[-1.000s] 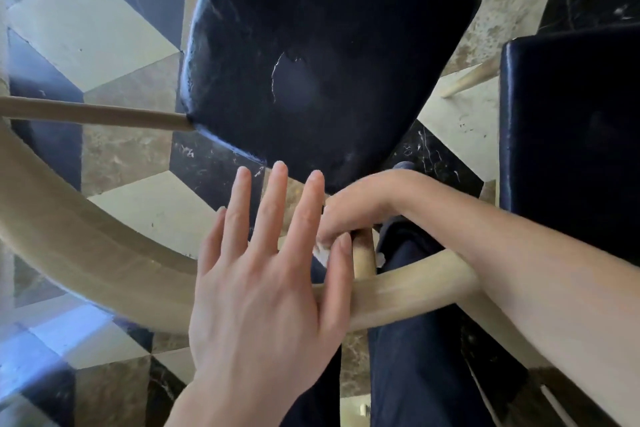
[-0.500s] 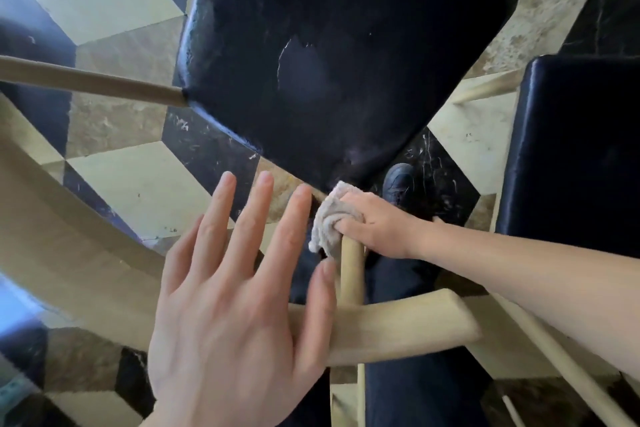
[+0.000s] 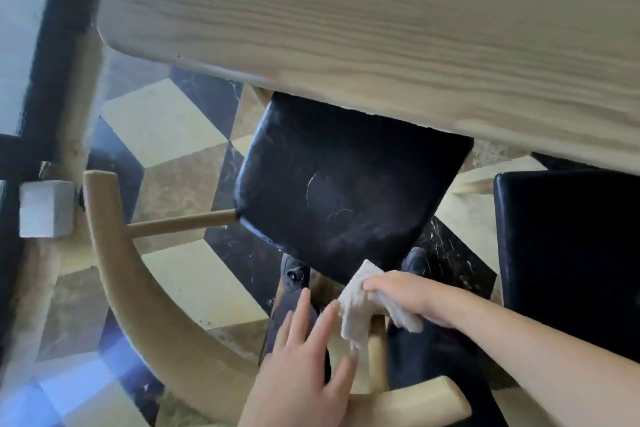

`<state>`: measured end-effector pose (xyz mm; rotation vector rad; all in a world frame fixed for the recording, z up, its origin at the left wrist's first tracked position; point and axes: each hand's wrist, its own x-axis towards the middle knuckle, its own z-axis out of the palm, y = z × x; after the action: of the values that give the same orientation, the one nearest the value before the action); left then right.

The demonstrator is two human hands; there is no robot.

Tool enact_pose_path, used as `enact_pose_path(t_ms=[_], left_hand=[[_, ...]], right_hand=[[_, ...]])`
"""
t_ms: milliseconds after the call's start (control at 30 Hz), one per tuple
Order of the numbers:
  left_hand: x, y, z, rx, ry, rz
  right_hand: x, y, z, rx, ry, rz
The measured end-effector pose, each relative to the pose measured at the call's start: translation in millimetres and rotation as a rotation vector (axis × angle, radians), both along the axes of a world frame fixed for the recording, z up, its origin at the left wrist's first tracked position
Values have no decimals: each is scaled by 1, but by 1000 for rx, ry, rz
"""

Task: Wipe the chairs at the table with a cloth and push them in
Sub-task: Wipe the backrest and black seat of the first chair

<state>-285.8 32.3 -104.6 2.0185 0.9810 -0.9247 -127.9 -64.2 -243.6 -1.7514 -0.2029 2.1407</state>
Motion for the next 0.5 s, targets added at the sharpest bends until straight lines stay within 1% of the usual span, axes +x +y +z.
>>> enact_pose_path(t_ms=[33,100,200,267,300,333,400,467,500], left_hand=[[-2,18,-9,-76,-30,68],[4,67,-28,-134,-100,108],[45,152,-70,-68,-77,10],[79,210,-114,11,-68,-74],[97,232,-127,38,-58,-102],[111,256,-143,49,-71,-135],[126,300,-169,63,-85,-167],[134,334,-186,112,-92,-137],[135,347,-193,139,-134,-93]], right_hand=[[5,7,1,-40,-27,-120],[15,23,-6,-100,-82,-366],[39,62,-12,-111,-161,-745],[57,95,-23,-87,-323,-961],[66,109,-23,-60,-452,-1006],[76,126,-28,-27,-621,-991],[94,164,-41,58,-963,-851],[109,200,-67,135,-1239,-611],[112,219,-85,149,-1340,-457]])
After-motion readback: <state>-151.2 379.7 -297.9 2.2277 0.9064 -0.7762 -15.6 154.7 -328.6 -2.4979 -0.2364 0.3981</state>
